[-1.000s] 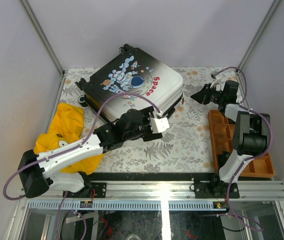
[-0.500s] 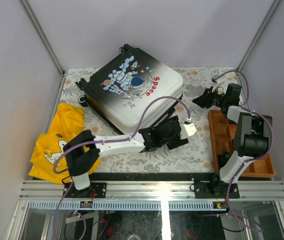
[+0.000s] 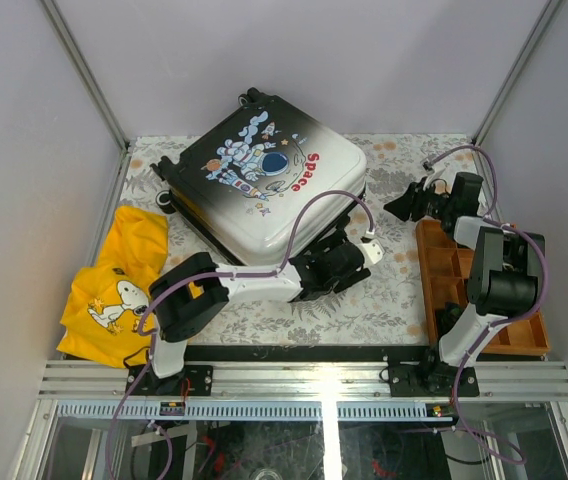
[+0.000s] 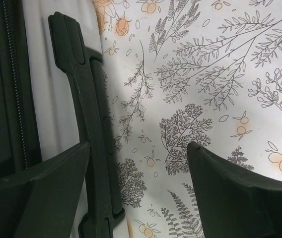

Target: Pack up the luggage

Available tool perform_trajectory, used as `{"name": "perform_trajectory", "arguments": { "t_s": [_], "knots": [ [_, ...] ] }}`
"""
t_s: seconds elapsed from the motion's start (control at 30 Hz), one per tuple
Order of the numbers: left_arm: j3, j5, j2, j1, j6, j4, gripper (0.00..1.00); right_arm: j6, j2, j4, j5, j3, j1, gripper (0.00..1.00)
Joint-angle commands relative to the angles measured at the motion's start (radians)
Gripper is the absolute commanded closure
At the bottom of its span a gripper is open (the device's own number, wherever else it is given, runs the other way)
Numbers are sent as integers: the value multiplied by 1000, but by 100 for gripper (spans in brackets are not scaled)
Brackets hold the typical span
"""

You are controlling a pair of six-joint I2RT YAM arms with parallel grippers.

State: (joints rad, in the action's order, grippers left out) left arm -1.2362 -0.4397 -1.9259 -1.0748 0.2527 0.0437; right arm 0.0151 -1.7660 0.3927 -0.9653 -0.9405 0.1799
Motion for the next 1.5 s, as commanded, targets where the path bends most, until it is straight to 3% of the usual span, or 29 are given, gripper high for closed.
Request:
{"name": "perform_trajectory", "arguments": {
  "t_s": [0.0,0.13,0.27,0.37,0.53,0.67,0.77,0.9,1.23,1.37,1.47],
  "knots": [
    [30,-13,-38,59,-31,-1,26,55,65,58,-58,37,6,56],
    [123,36,6,71,-12,27,34,93,72,100,-74,74,6,56],
    [201,-25,63,85,-28,4,24,89,67,117,-75,84,5,56],
    [180,-65,57,76,-94,36,24,77,65,133,-78,93,4,56],
    [209,-133,41,43,-78,-67,19,91,79,126,-83,103,4,55],
    [194,-54,15,69,-81,-34,35,123,88,130,-98,119,4,53],
    [269,9,71,89,-38,-27,51,150,85,152,-111,128,3,52],
    [380,62,160,112,39,-30,64,181,69,186,-129,128,-10,50],
    [530,104,299,148,146,-14,74,274,87,191,-104,135,-147,42],
    [531,110,308,150,139,0,75,165,86,322,-95,152,-197,34],
    [529,111,307,149,144,-1,75,179,90,334,-67,164,-239,32]
  ]
}}
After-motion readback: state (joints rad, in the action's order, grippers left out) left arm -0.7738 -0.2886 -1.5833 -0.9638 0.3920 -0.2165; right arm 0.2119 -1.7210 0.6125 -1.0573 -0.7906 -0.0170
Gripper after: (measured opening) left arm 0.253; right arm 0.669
